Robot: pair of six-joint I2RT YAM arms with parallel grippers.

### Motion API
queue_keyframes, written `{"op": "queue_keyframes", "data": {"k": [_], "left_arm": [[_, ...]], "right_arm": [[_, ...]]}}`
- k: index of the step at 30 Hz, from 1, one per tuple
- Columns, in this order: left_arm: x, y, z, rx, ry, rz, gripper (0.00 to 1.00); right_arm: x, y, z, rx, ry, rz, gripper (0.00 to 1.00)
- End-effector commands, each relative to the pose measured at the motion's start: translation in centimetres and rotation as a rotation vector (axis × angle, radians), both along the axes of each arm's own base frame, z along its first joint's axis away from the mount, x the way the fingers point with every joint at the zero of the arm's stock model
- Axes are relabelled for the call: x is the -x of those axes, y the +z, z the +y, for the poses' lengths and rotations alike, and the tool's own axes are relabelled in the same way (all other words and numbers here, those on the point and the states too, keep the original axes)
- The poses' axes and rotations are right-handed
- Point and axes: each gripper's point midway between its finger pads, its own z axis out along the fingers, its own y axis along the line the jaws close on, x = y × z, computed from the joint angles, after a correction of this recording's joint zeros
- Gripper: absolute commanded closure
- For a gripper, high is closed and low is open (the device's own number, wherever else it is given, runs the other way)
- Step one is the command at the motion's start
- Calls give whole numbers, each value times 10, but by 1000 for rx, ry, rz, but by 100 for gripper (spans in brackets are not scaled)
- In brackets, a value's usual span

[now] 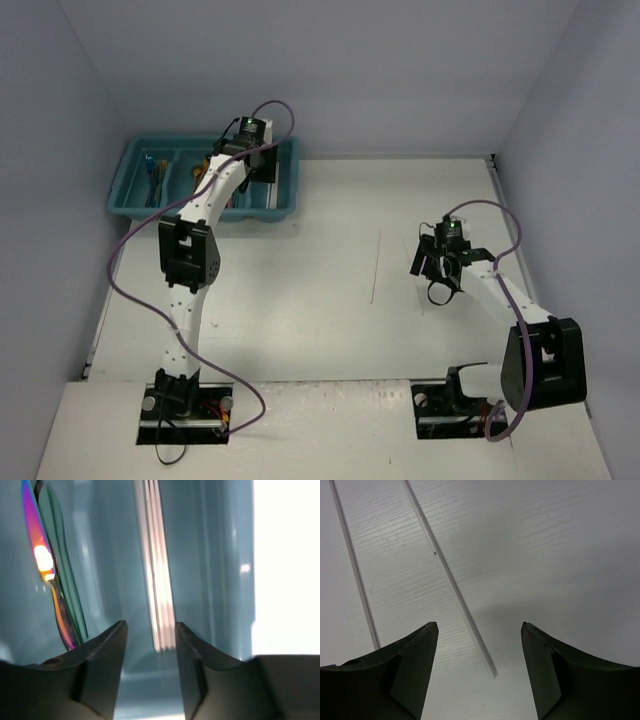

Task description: Sort the eating utensils into containers

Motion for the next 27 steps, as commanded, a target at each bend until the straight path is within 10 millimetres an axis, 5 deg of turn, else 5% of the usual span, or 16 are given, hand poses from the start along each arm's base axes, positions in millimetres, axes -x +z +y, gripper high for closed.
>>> {"op": "queue_keyframes", "data": {"k": [1, 10, 13, 16, 22, 27], "left_arm": [[42, 133, -2, 140, 3, -235, 57], [151, 137, 5, 245, -12, -277, 57], [186, 109, 5, 240, -22, -231, 57], [217, 104, 4, 245, -37, -236, 57], [283, 69, -2, 310, -65, -185, 57], [302, 60, -7, 351, -60, -174, 57]], "right_arm": [[-7, -3, 3, 3, -1, -1, 36], [-6, -27, 19, 59, 53, 63, 38], [-5, -35, 28, 68, 79, 83, 41], [-8, -38, 31, 78, 83, 88, 45], [-16, -50, 33, 98, 83, 112, 67], [-30, -55, 37, 113, 87, 117, 99]]}}
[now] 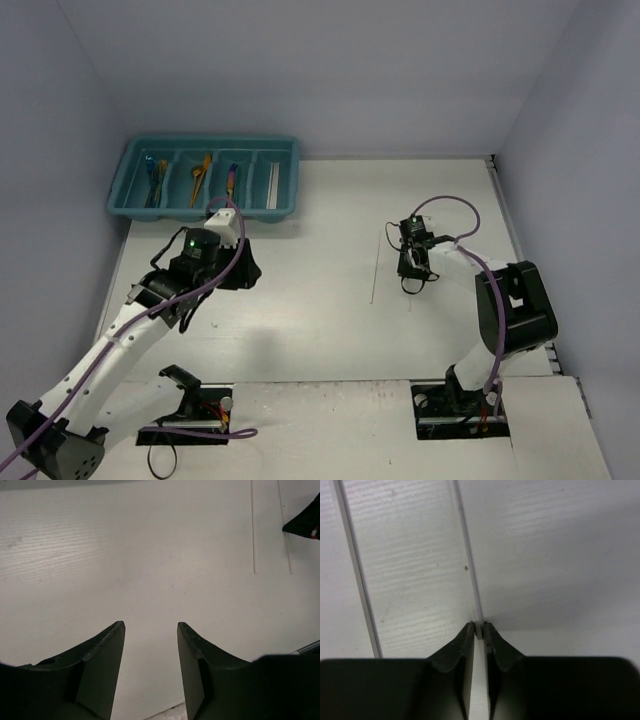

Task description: Sort the eating utensils into containers

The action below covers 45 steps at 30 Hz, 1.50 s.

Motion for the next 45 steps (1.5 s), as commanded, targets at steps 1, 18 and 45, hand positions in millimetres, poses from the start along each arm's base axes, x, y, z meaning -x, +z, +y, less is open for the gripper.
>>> {"op": "queue_keyframes", "data": {"k": [1, 18, 45], "left_arm": [[-1, 21, -12, 96, 28, -66, 57], [-6, 63, -172, 333, -304, -98, 56], [-37, 66, -231, 335, -311, -110, 95]], "right_arm": [[-6, -11, -3, 50, -13, 27, 100], [-31, 191, 109, -401, 188, -447, 100], [-1, 262, 167, -745, 331, -595, 100]]}}
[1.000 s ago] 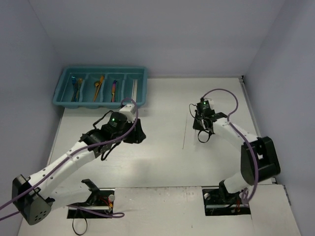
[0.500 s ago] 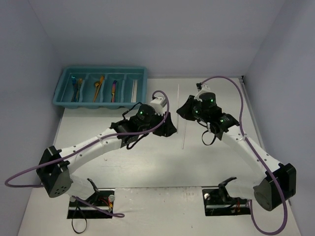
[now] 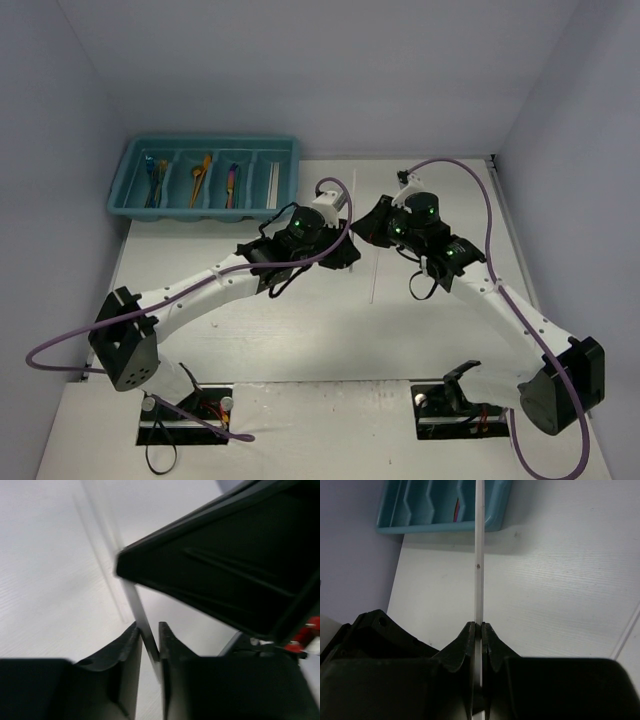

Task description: Sort the eating utensils into containers

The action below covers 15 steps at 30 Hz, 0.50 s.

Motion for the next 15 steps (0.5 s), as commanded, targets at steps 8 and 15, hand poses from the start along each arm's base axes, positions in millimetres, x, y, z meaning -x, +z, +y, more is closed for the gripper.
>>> {"op": "queue_keyframes", "data": {"k": [8, 15], "left_arm": [[-21, 23, 22, -29, 115, -69, 100], [-71, -11, 91, -193, 252, -28, 100]], "right_arm": [[-7, 16, -4, -36, -50, -83, 59], [-19, 3, -46, 7, -160, -70, 38]]}}
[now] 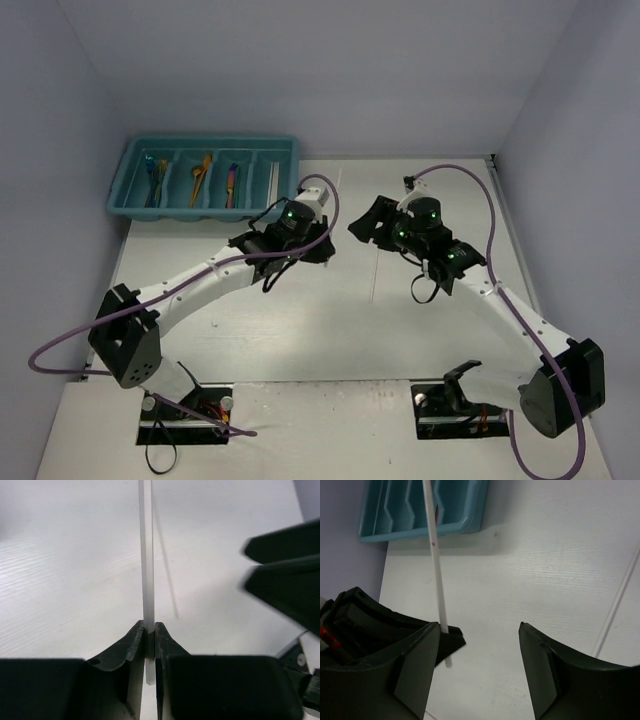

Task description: Sort the eating utensils into containers

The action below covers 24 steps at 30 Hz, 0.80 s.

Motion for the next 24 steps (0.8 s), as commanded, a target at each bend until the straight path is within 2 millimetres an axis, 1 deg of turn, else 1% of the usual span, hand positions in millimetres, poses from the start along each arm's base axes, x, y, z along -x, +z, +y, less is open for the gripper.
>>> {"op": "queue_keyframes", "data": {"k": [1, 3, 4, 5, 7, 8, 9, 10, 11, 12, 13, 14, 17, 18, 19, 22, 24], "left_arm": [[-53, 16, 59, -86, 125, -67, 100], [-87, 10, 94, -183, 187, -72, 100], [-103, 9, 109, -225, 214, -76, 100], [-117, 8, 122, -262, 240, -81, 100], [-148, -10, 141, -349, 258, -66, 100], [-162, -13, 154, -368, 282, -51, 100], [-177, -14, 162, -378, 299, -43, 100], [-193, -15, 164, -377, 306, -41, 100], [-205, -16, 168, -381, 315, -35, 100], [-213, -19, 174, -392, 325, -23, 100], [-223, -16, 178, -396, 331, -25, 98], [-236, -8, 178, -394, 333, -44, 93], [-249, -22, 177, -424, 318, -14, 80], [-249, -22, 177, -429, 316, -12, 77], [-251, -20, 177, -430, 318, -17, 71], [-250, -5, 179, -430, 332, -45, 61], [-245, 9, 181, -423, 340, -65, 55]], "right_arm": [[-18, 19, -41, 5, -122, -92, 38], [-22, 8, -68, 55, -187, -71, 38], [-23, 3, -77, 85, -211, -62, 38], [-23, -3, -86, 117, -232, -54, 38], [-21, -17, -99, 179, -275, -33, 38], [-20, -21, -101, 189, -277, -26, 38], [-19, -26, -102, 198, -277, -18, 38], [-19, -30, -102, 203, -276, -8, 38], [-18, -36, -103, 211, -274, 3, 38], [-18, -42, -103, 221, -272, 16, 38], [-18, -46, -104, 231, -271, 25, 38], [-18, -50, -105, 239, -273, 32, 38], [-20, -61, -107, 266, -275, 57, 38], [-21, -65, -108, 276, -279, 66, 38], [-22, -69, -110, 285, -284, 76, 38], [-26, -82, -110, 311, -289, 110, 38], [-31, -87, -113, 335, -308, 123, 38]]}}
